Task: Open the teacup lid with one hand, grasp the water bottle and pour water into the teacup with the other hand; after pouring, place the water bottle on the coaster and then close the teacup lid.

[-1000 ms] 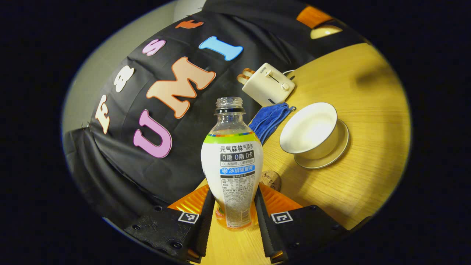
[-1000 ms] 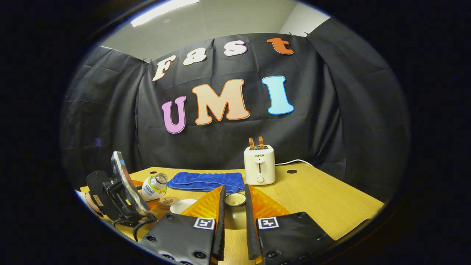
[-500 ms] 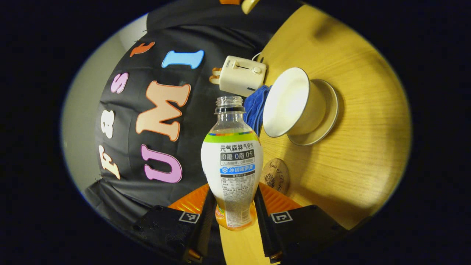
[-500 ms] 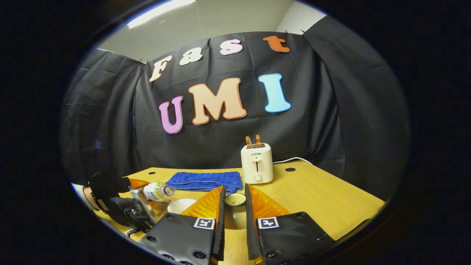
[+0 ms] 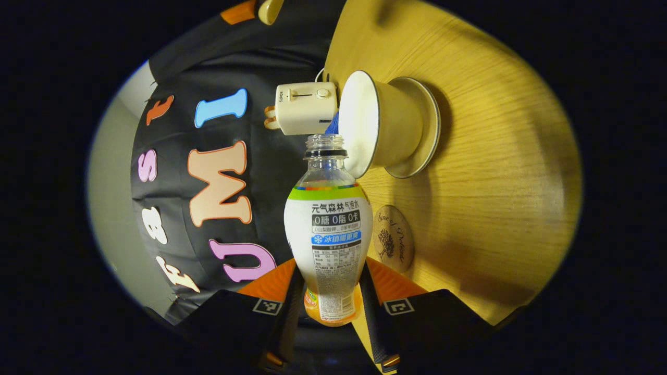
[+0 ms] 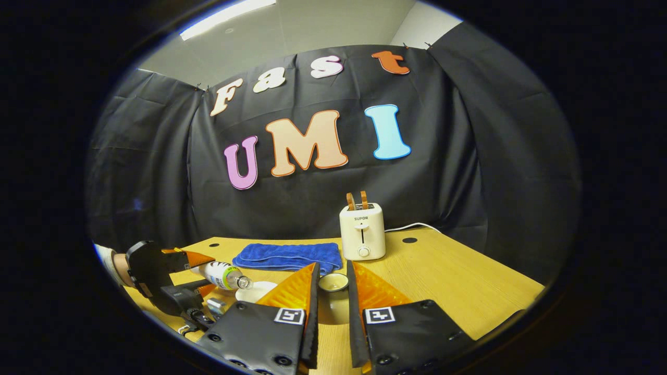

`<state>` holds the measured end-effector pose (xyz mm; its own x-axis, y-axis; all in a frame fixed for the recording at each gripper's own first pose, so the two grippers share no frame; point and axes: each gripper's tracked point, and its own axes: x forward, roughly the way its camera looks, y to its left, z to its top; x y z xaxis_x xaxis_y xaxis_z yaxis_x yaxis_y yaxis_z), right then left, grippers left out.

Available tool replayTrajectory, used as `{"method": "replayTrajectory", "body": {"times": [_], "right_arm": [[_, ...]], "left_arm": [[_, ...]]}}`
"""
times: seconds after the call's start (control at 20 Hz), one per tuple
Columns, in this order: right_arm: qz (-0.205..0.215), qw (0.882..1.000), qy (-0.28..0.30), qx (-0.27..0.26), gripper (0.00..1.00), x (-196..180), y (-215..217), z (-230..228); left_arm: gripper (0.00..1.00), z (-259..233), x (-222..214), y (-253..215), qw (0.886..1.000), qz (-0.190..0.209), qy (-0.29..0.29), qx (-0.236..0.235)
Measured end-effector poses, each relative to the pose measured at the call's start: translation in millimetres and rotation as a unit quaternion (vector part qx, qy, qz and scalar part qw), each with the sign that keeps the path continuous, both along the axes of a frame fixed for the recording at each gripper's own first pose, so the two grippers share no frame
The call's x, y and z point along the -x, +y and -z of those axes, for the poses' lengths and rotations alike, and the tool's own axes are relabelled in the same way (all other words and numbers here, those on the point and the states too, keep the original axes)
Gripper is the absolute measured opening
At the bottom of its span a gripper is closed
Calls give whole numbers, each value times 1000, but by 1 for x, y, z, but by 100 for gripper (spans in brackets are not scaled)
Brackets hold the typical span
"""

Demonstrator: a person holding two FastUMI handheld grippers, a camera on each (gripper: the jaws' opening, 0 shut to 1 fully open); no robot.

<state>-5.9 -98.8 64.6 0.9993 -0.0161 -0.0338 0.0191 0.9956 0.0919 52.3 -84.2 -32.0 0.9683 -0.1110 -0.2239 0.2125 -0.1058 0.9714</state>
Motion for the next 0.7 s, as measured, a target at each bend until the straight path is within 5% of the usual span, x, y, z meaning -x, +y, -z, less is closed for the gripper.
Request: {"method": "replayTrajectory", "body": {"times": [0.7], "right_arm": [[-13,1000,3,2,28,1,10,3]], "left_arm": [[55,-28,1,-9,993,31,-19,-110]]}}
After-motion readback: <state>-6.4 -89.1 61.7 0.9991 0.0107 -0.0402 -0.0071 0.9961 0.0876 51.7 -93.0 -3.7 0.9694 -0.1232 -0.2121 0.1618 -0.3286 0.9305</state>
